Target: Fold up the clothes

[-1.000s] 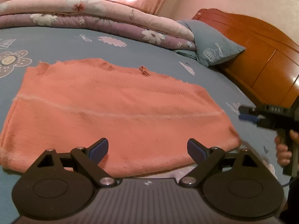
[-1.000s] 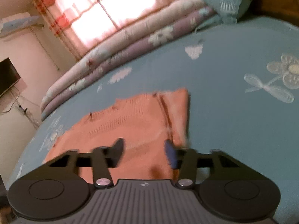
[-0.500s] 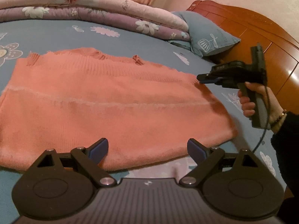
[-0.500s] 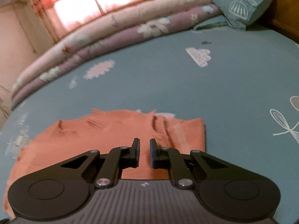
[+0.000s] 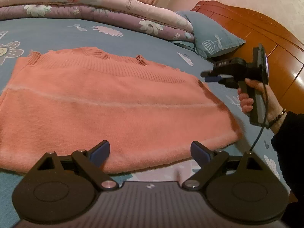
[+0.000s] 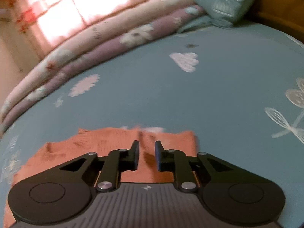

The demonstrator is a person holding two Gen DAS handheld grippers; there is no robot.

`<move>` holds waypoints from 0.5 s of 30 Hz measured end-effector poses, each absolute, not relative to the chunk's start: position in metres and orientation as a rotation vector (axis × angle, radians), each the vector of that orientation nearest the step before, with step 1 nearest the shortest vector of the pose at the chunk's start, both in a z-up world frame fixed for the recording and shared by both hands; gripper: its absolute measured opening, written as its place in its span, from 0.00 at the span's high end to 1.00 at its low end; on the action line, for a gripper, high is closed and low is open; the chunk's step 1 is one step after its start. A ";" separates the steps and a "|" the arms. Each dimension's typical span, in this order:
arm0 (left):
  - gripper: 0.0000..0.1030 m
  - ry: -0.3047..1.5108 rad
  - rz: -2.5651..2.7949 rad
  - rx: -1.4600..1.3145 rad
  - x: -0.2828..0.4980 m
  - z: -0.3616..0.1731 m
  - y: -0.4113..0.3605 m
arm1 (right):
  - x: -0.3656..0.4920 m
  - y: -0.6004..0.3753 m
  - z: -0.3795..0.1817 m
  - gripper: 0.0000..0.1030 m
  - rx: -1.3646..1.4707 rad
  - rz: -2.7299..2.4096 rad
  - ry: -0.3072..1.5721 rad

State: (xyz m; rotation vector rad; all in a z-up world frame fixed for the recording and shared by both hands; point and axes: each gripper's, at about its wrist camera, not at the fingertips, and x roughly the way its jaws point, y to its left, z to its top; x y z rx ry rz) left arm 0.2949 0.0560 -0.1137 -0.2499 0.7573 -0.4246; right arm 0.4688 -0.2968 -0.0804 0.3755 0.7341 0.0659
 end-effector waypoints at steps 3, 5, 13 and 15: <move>0.11 0.760 -0.421 -0.250 0.295 -0.114 0.056 | 0.482 -0.282 -0.084 0.76 0.301 0.078 0.770; 0.11 0.760 -0.422 -0.253 0.295 -0.113 0.057 | 0.492 -0.279 -0.094 0.76 0.259 0.049 0.804; 0.11 0.765 -0.398 -0.281 0.295 -0.113 0.065 | 0.471 -0.303 -0.075 0.57 0.379 0.039 0.753; 0.11 0.765 -0.390 -0.289 0.295 -0.112 0.067 | 0.453 -0.303 -0.068 0.45 0.411 0.128 0.743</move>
